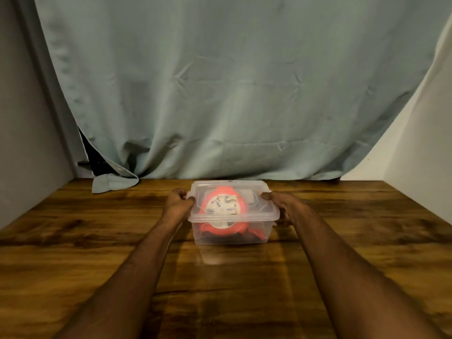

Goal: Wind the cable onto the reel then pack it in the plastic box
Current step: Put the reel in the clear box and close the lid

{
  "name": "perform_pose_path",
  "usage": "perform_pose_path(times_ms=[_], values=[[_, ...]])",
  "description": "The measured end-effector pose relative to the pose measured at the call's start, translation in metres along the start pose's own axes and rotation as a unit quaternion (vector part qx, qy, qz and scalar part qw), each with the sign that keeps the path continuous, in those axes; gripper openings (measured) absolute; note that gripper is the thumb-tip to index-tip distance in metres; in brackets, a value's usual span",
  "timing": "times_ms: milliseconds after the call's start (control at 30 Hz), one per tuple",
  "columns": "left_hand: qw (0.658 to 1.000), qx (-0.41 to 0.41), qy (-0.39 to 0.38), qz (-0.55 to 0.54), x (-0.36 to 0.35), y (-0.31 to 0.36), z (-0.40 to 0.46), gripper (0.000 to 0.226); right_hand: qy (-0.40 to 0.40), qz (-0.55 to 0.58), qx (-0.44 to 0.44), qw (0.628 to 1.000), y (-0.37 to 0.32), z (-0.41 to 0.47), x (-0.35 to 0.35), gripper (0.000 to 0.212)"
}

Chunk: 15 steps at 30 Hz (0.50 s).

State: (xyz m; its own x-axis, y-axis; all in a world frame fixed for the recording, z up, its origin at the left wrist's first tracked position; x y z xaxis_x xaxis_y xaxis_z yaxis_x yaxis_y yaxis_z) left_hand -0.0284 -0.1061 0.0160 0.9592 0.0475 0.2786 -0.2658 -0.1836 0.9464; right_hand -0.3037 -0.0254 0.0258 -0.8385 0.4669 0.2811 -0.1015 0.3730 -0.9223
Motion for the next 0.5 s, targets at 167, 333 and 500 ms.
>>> perform_pose_path(times_ms=[167, 333, 500], values=[[1.000, -0.015, 0.004, 0.018, -0.001, -0.003, 0.001, 0.038, 0.103, -0.070, 0.125, 0.984, -0.008, 0.002, -0.003, 0.031], [0.999, -0.023, 0.015, 0.032, -0.005, -0.003, 0.003, 0.037, 0.170, -0.208, 0.183, 0.946, -0.009, -0.009, -0.008, 0.036], [0.998, -0.033, 0.023, 0.050, -0.007, -0.005, 0.006, 0.037, 0.268, -0.288, 0.213, 0.894, -0.007, -0.032, -0.016, 0.035]])
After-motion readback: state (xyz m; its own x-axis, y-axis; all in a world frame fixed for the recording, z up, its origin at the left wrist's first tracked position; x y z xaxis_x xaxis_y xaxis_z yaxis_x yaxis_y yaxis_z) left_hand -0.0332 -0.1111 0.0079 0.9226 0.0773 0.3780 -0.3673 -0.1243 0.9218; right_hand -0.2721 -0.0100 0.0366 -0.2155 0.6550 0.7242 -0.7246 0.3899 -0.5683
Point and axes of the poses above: each hand's wrist, its own z-axis towards the middle knuckle, its own x-axis out of the back of the hand, y = z × x, the point moved 2 cm from there along z, towards the middle knuckle, and after that the axes turned 11 degrees about x, right-handed, at the moved point
